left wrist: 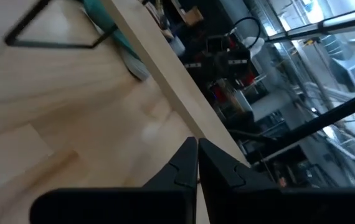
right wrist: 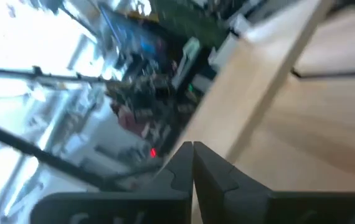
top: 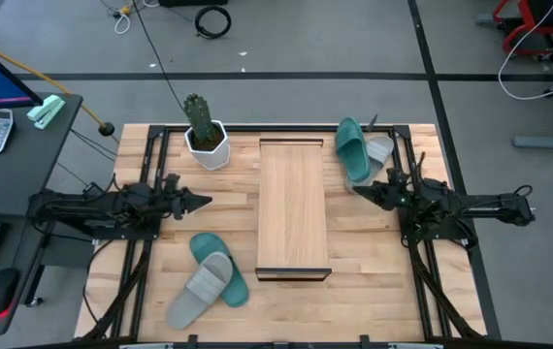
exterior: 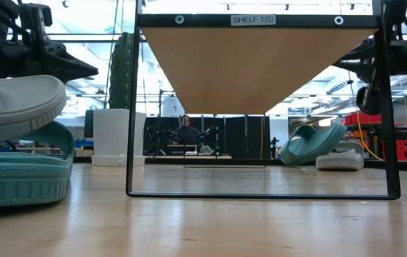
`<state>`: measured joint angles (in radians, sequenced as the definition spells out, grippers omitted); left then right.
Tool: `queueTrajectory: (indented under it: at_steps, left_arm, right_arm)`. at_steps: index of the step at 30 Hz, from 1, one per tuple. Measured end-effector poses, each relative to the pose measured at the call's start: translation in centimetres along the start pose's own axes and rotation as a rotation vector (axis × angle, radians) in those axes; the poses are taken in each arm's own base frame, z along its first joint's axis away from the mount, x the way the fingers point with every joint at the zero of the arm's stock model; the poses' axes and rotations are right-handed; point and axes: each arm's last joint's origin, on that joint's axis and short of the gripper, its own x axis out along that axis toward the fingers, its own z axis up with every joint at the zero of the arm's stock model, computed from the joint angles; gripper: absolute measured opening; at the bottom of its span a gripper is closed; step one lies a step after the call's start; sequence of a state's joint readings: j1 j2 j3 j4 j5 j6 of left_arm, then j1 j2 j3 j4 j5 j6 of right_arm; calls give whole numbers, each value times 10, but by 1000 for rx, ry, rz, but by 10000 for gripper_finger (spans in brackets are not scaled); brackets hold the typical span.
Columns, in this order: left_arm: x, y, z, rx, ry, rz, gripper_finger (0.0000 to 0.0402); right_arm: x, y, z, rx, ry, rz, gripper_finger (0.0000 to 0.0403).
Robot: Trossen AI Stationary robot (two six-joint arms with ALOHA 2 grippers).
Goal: Pick and place slides into the shelf
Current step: Put the bottom gray slipper on the shelf
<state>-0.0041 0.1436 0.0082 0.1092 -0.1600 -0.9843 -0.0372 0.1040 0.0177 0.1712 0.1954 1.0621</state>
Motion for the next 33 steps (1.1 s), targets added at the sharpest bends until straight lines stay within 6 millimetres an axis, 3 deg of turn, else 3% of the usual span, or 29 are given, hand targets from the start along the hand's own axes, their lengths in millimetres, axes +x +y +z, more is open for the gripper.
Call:
queueTrajectory:
  at_steps: [10,17,24,33]
  left_arm:
    - [-1,-11,10,53,-151,-84,40]
    - [-4,-23,19,99,-239,-174,46]
    - [-12,-54,41,186,-315,-237,19]
    - [-5,-95,65,242,-265,-266,9]
  right_arm:
    - [-2,14,12,21,-204,86,18]
    - [-7,62,41,-167,-262,136,15]
    - [2,101,59,-284,-57,-116,5]
    - [41,139,72,-340,104,-336,33]
